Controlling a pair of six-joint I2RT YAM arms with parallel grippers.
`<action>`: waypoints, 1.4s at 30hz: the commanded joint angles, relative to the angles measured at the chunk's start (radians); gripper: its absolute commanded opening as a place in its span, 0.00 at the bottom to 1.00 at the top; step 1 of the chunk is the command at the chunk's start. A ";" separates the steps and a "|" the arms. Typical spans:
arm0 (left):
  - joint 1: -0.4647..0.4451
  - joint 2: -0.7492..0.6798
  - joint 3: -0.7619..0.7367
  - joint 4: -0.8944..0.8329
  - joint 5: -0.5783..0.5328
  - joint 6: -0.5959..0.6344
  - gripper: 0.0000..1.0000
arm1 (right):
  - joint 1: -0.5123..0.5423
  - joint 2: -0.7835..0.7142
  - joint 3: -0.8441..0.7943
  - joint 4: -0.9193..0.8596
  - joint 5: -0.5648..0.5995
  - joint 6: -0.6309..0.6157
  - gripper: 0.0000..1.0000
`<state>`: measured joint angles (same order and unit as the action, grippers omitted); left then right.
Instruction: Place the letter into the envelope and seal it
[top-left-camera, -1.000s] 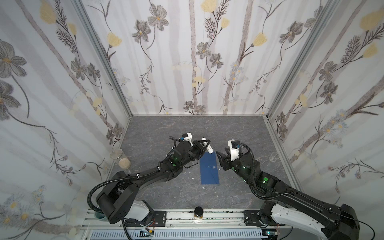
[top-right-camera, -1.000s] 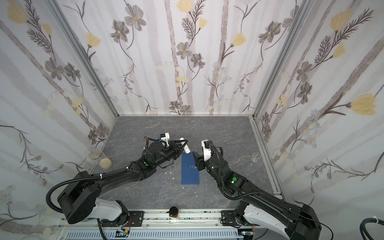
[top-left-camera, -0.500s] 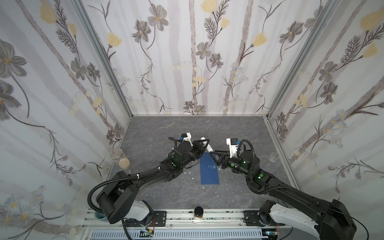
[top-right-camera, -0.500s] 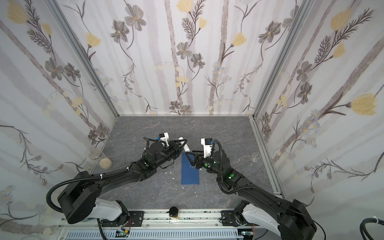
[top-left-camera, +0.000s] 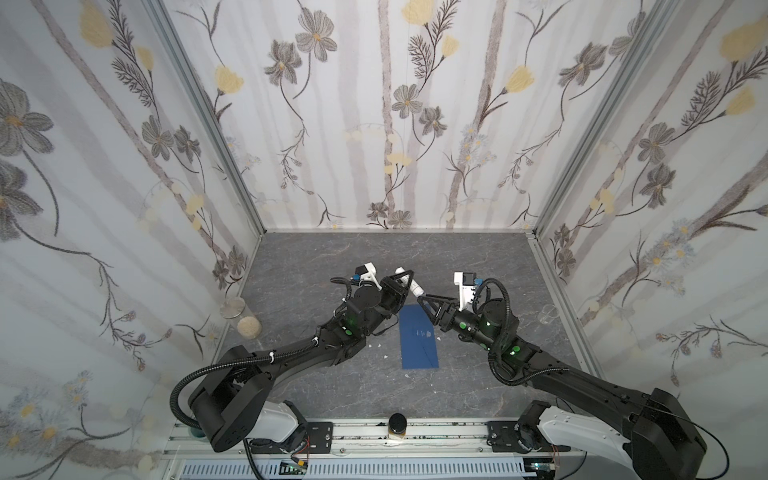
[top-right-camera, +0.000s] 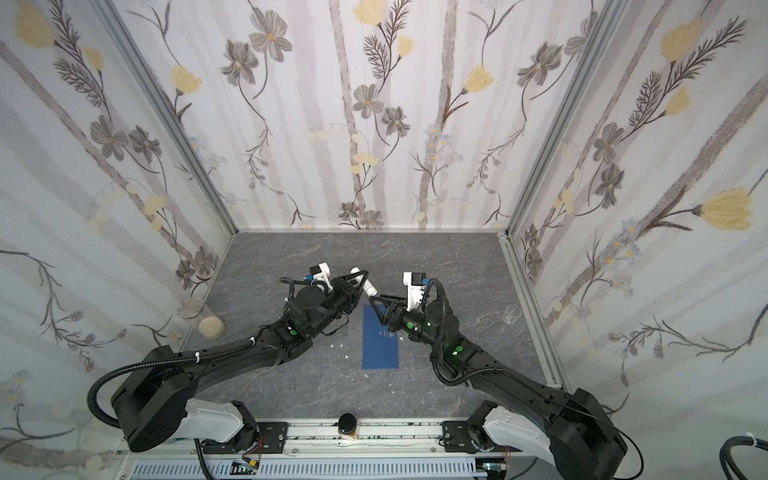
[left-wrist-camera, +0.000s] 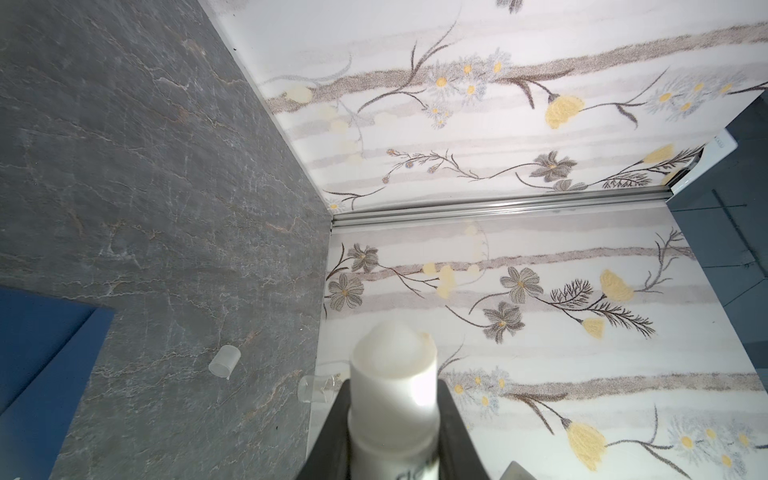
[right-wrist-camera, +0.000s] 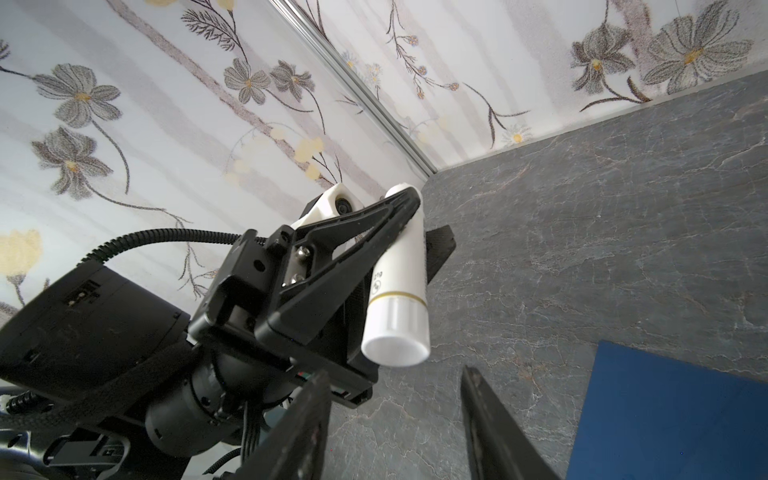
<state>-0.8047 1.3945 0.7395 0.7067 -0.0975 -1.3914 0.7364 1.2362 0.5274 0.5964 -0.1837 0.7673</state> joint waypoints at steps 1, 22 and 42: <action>-0.002 0.005 0.002 0.071 -0.015 -0.014 0.00 | -0.002 0.014 0.004 0.074 0.028 0.017 0.53; -0.008 0.038 0.003 0.120 0.005 -0.039 0.00 | -0.009 0.078 0.047 0.109 0.015 0.024 0.34; -0.007 0.043 -0.002 0.134 -0.009 -0.035 0.00 | -0.009 0.086 0.056 0.081 -0.008 0.024 0.32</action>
<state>-0.8108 1.4368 0.7383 0.7963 -0.1001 -1.4364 0.7261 1.3220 0.5785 0.6643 -0.1730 0.7845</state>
